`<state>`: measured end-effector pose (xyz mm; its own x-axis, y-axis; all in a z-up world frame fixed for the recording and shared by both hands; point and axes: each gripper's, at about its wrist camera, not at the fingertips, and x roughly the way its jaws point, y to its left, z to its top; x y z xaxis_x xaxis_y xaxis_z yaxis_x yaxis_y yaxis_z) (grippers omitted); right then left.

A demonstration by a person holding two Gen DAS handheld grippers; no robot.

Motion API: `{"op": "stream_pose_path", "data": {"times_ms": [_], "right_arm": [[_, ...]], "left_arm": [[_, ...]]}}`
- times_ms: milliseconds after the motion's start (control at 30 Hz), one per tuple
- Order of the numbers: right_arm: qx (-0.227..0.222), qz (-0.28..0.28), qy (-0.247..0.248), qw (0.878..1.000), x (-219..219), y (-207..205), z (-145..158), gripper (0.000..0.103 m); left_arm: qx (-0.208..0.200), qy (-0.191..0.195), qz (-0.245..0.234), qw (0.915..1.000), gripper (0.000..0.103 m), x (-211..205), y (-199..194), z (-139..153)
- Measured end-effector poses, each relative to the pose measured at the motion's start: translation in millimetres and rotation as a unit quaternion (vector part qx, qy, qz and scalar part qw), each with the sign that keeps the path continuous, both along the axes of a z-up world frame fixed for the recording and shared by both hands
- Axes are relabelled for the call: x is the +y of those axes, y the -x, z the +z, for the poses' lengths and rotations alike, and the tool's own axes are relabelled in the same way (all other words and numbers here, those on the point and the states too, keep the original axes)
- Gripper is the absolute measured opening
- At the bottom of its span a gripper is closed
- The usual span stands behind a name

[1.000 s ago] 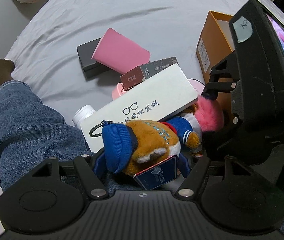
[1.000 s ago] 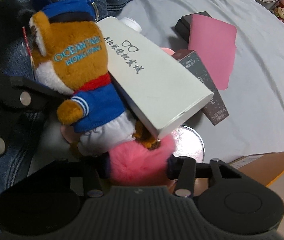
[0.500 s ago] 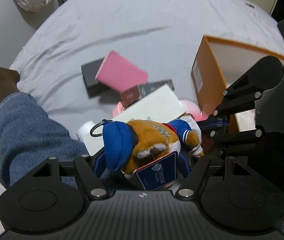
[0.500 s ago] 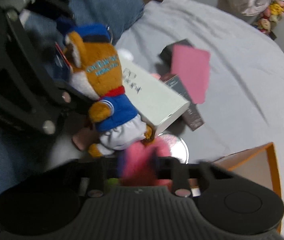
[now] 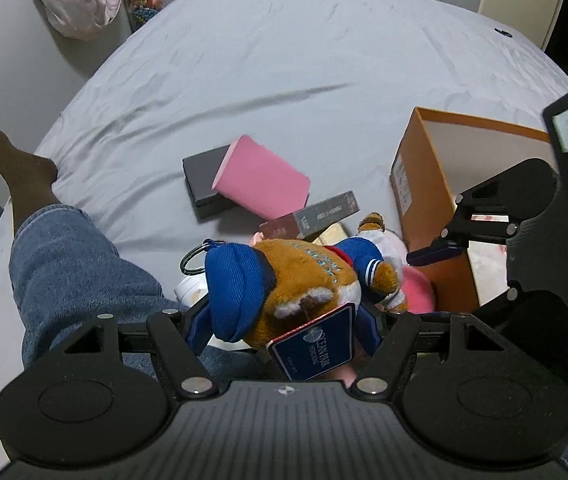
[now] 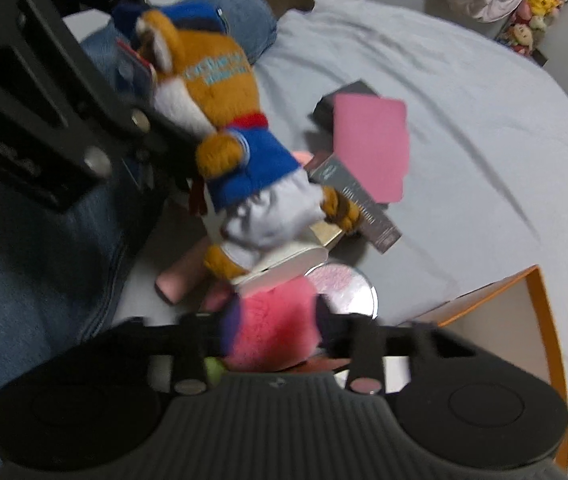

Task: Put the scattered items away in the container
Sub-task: 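Grasp the pink fluffy pompom with the right tool and lift it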

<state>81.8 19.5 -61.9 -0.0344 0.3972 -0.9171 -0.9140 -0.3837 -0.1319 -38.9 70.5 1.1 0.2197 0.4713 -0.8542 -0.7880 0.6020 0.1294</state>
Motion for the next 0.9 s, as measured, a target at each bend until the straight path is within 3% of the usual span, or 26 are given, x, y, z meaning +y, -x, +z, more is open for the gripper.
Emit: {"op": "stream_pose_path", "data": {"times_ms": [100, 200, 267, 333, 400, 567, 900], "right_arm": [[-0.001, 0.006, 0.013, 1.000, 6.3, 0.2, -5.5, 0.057], [-0.015, 0.014, 0.031, 0.999, 16.6, 3.0, -15.3, 0.073], [-0.032, 0.013, 0.038, 0.999, 18.7, 5.2, -19.0, 0.077], [-0.046, 0.023, 0.044, 0.998, 23.1, 9.7, -23.1, 0.071], [-0.028, 0.031, 0.068, 0.997, 27.4, 12.1, -28.2, 0.069], [-0.074, 0.065, 0.089, 0.991, 27.7, 27.2, -49.6, 0.066], [-0.034, 0.027, 0.113, 0.993, 33.8, 16.4, -58.1, 0.048]], "left_arm": [[0.004, 0.001, 0.007, 1.0000, 0.080, 6.4, 6.1, -2.9], [-0.002, 0.002, 0.020, 0.9998, 0.080, 11.4, 12.9, -3.4], [-0.004, 0.001, 0.025, 0.9997, 0.080, 14.1, 16.3, -3.4], [-0.006, 0.001, 0.030, 0.9995, 0.080, 16.4, 19.1, -3.9], [-0.009, 0.001, 0.029, 0.9995, 0.080, 17.7, 20.7, -3.7], [-0.010, 0.001, 0.021, 0.9997, 0.081, 17.2, 20.7, -5.3], [-0.008, 0.002, 0.008, 0.9999, 0.081, 14.8, 17.1, -8.5]]}}
